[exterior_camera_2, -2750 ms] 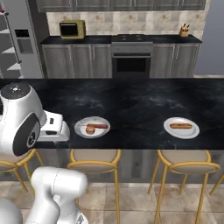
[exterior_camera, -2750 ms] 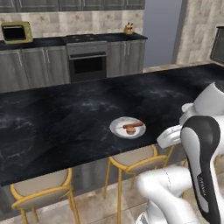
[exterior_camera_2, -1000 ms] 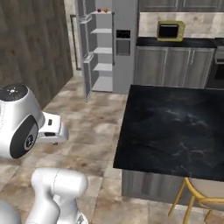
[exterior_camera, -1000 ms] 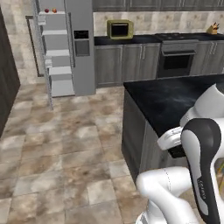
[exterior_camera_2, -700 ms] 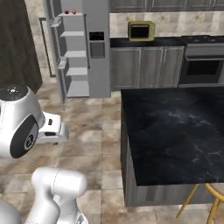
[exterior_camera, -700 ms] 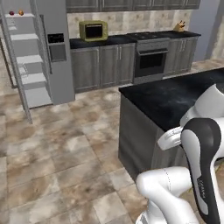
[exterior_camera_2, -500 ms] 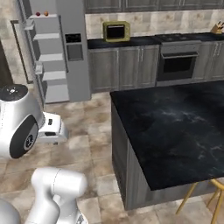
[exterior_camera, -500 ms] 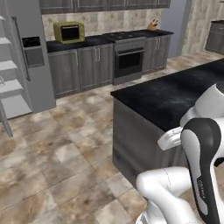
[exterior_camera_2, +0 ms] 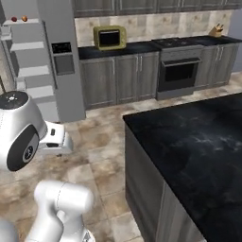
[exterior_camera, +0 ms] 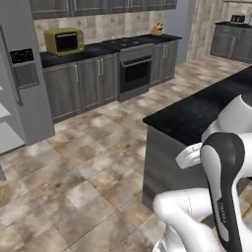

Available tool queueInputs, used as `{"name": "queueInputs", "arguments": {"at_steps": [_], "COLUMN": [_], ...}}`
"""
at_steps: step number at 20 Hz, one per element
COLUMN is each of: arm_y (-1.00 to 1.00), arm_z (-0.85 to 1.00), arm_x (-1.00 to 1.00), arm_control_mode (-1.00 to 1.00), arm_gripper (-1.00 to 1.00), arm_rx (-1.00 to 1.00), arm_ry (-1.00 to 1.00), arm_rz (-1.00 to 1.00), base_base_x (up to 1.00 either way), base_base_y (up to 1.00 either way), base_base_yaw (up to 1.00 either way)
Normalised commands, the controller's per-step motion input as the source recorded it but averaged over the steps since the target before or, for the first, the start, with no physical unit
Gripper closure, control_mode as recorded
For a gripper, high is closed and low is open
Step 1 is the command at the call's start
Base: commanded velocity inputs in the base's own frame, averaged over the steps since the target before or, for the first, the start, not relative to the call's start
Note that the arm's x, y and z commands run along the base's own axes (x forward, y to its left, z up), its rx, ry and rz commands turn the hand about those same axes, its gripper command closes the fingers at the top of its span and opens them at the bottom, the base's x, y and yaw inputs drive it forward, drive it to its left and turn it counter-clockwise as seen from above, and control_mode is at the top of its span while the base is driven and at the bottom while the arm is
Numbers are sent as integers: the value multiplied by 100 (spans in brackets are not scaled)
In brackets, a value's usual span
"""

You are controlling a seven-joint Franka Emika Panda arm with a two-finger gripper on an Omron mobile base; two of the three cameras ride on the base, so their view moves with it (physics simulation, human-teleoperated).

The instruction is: Pick up the tangerine and peach from the fridge and place one fruit on each plate on the dining counter.

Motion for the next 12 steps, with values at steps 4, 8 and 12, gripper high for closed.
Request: {"name": "queueInputs", "arguments": {"at_steps": [4,8,12], "arm_y": [0,0,0], "arm_z": [0,0,0], "arm_x": [0,0,0], "arm_control_mode": [100,100,100], "arm_gripper": [-100,-100,-100], "arm_rx": [0,0,0], "arm_ry": [0,0,0], "arm_rz": [0,0,0], "base_base_x": [100,100,100], "base_base_y": [100,100,100], "base_base_yaw": [4,11,22]}}
